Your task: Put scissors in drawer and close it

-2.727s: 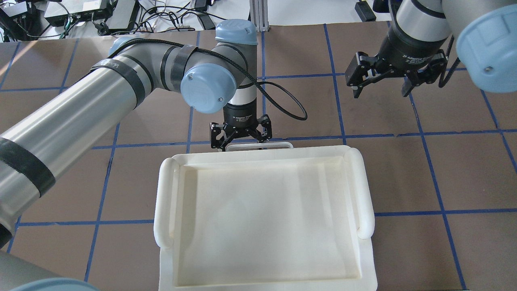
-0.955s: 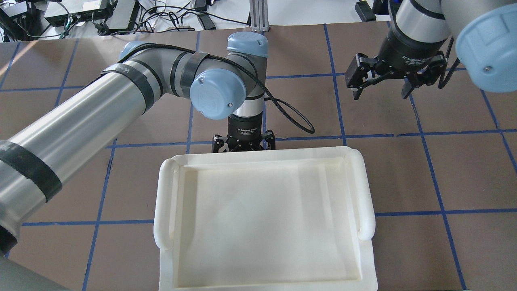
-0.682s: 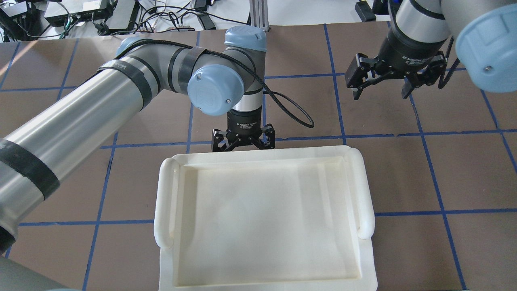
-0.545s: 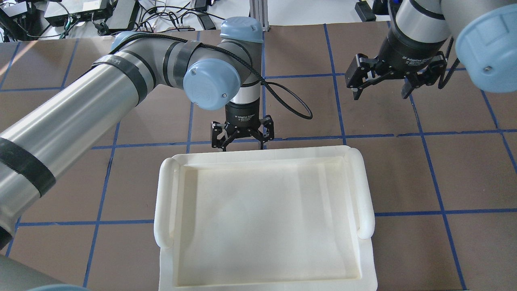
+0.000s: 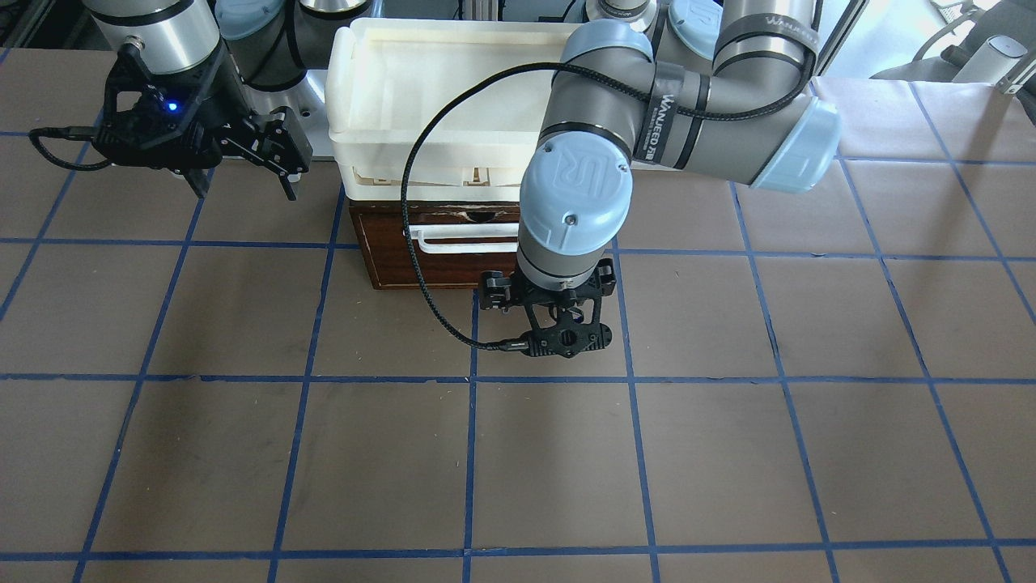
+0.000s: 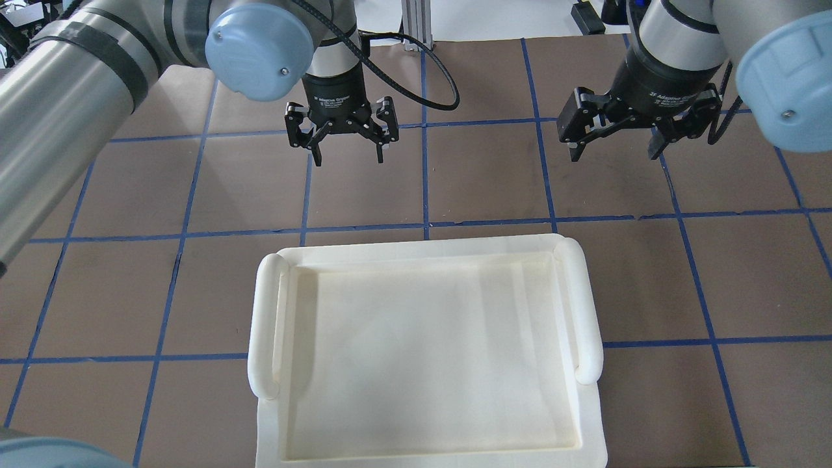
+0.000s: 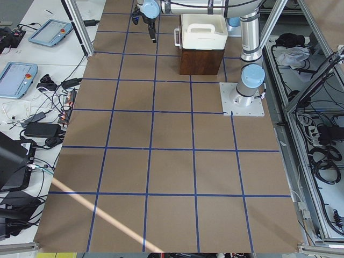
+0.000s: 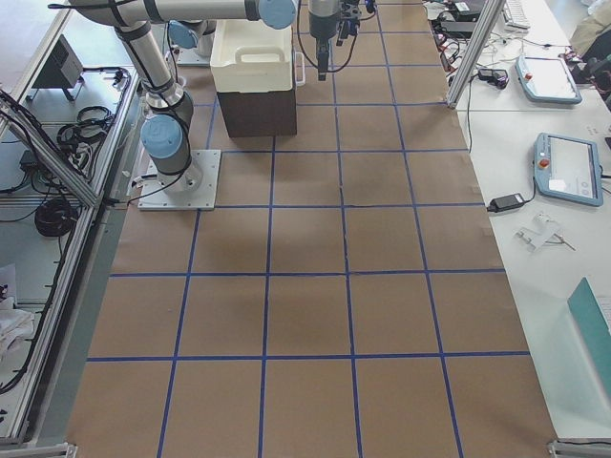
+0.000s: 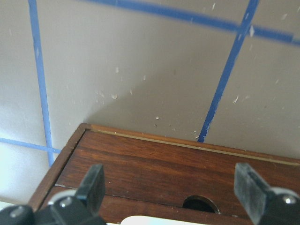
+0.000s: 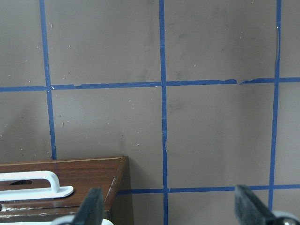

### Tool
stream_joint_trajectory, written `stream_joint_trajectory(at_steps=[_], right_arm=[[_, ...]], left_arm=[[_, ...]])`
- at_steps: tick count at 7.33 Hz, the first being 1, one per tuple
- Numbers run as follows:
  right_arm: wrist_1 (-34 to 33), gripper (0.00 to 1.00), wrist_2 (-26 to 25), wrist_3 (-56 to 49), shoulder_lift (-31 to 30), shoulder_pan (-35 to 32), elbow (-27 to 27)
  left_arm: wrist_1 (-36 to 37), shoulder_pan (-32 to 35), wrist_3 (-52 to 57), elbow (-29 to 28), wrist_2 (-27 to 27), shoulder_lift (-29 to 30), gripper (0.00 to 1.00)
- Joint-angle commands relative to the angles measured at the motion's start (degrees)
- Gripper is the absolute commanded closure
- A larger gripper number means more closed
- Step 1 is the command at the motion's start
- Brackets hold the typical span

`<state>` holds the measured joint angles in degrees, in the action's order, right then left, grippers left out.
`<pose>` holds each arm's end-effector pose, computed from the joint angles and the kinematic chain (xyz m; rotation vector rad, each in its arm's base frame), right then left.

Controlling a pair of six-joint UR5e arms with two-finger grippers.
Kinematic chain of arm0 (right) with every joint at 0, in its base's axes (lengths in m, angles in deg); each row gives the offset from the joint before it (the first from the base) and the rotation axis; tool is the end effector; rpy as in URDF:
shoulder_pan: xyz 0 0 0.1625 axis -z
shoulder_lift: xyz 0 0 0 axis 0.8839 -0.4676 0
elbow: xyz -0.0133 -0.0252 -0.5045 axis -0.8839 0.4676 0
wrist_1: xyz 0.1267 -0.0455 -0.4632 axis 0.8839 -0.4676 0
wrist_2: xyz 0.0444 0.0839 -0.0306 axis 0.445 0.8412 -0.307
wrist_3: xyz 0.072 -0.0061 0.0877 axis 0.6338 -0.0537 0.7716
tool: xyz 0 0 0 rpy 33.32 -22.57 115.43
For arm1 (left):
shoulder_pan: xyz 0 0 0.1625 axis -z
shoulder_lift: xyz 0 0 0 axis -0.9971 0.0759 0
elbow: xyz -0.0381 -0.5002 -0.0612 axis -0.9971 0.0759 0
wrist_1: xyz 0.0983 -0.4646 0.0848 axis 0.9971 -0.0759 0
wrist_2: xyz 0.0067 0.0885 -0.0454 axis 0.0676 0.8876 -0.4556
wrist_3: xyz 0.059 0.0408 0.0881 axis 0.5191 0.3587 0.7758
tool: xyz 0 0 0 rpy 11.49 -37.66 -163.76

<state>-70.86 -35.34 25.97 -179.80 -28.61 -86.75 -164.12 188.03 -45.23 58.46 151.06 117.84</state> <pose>0.1411 -0.5383 0.5623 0.0328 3.1317 -0.0485 -0.2846 -0.6793 0.4538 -0.0288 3.0987 0.1960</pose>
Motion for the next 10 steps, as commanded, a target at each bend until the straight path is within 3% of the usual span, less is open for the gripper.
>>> stream_joint_trajectory(at_steps=[1, 5, 7, 10], right_arm=[[0.0, 0.00, 0.1, 0.0, 0.0, 0.0, 0.1], [-0.2, 0.00, 0.3, -0.1, -0.1, -0.1, 0.0], [-0.1, 0.00, 0.4, 0.0, -0.1, -0.1, -0.1], [-0.2, 0.00, 0.4, 0.0, -0.1, -0.1, -0.1]], left_arm=[[1.6, -6.0, 10.0, -0.4, 0.6, -4.5, 0.00], [1.5, -14.4, 17.0, 2.7, 0.9, -13.6, 0.00], [3.5, -19.6, 21.6, 8.7, -0.6, -17.6, 0.00], [4.3, -19.5, 16.4, 13.6, -0.9, -21.7, 0.00]])
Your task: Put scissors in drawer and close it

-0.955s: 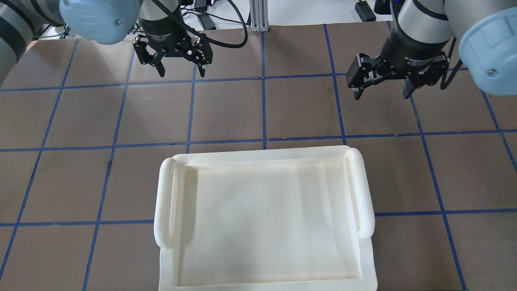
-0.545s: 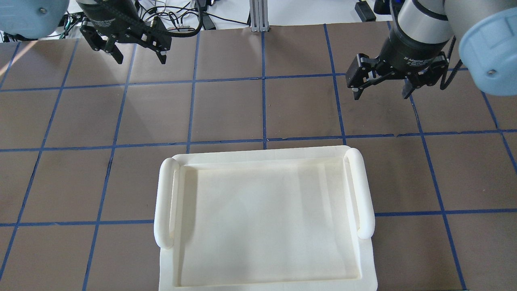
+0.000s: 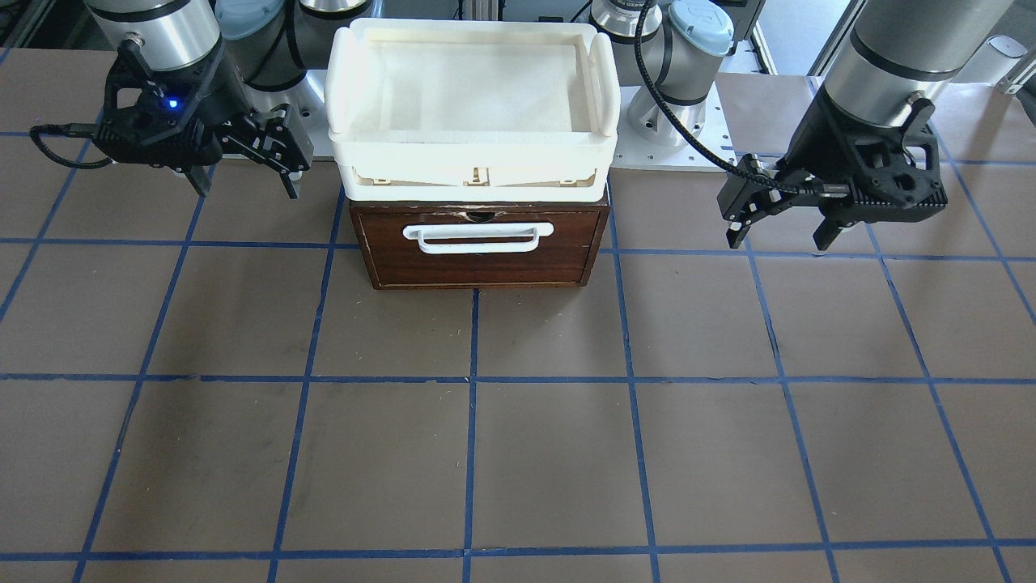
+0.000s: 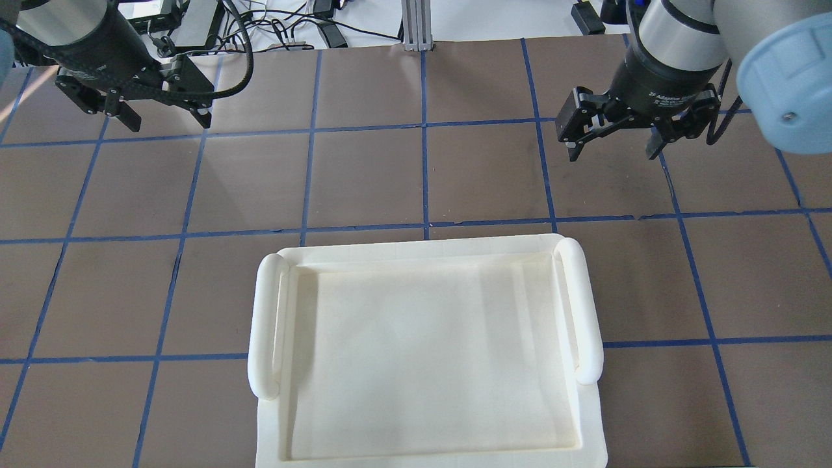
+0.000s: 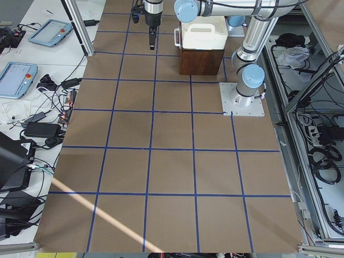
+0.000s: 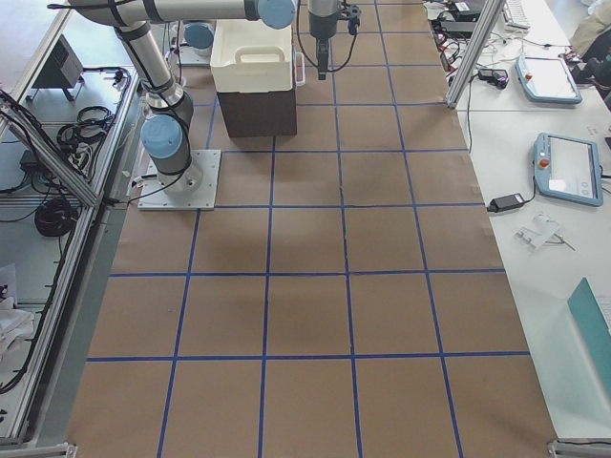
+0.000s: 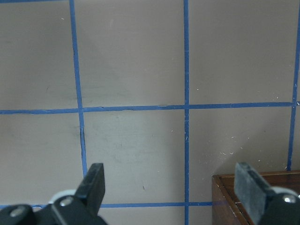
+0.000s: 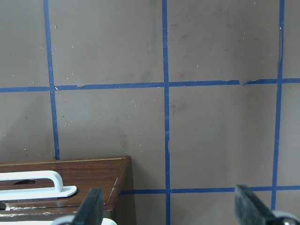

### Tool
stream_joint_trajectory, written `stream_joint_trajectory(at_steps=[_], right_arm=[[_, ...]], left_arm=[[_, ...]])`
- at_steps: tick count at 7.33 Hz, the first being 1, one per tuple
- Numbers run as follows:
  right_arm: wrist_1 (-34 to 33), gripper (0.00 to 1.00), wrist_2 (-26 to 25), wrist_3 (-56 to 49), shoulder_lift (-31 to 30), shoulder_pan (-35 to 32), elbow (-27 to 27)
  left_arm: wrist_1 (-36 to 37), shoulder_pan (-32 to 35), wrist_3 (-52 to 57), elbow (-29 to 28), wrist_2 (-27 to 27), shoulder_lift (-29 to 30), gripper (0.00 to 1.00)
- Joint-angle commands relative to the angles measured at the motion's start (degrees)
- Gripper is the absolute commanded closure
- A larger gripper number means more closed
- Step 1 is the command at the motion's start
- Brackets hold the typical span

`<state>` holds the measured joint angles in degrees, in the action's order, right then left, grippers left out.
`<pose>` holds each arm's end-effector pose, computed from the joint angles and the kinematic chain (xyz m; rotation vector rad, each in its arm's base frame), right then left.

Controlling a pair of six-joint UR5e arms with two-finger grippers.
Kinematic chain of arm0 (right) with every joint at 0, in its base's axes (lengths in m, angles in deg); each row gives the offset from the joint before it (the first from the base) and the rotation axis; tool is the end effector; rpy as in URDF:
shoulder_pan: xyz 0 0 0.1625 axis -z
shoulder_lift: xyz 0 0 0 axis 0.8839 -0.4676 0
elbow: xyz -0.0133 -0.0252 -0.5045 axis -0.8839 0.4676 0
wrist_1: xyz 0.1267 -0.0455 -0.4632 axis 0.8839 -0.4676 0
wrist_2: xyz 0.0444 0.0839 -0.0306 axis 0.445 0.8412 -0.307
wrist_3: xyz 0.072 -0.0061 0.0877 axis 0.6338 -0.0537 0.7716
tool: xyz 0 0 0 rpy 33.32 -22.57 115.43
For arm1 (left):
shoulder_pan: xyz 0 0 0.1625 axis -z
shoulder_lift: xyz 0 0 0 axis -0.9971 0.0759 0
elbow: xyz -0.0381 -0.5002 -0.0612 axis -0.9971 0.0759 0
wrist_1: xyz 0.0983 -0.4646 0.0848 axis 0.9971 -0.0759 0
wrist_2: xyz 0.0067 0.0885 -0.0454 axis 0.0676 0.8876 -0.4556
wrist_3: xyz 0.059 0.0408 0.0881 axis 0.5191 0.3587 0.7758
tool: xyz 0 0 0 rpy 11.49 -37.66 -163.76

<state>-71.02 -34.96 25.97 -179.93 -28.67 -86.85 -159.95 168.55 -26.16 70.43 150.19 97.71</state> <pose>0.1424 -0.5373 0.5628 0.0309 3.1250 -0.0533 -0.0615 -0.5912 0.5737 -0.0406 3.1369 -0.1322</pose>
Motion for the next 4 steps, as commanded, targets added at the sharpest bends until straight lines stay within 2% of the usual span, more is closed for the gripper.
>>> stream_joint_trajectory(at_steps=[1, 4], right_arm=[[-0.1, 0.00, 0.0, -0.1, 0.0, 0.0, -0.2], [-0.2, 0.00, -0.2, -0.1, -0.1, 0.0, -0.2]], left_arm=[[0.0, 0.0, -3.3, 1.8, 0.2, -1.5, 0.00], [0.2, 0.9, -5.5, 1.8, -0.1, -1.3, 0.00]])
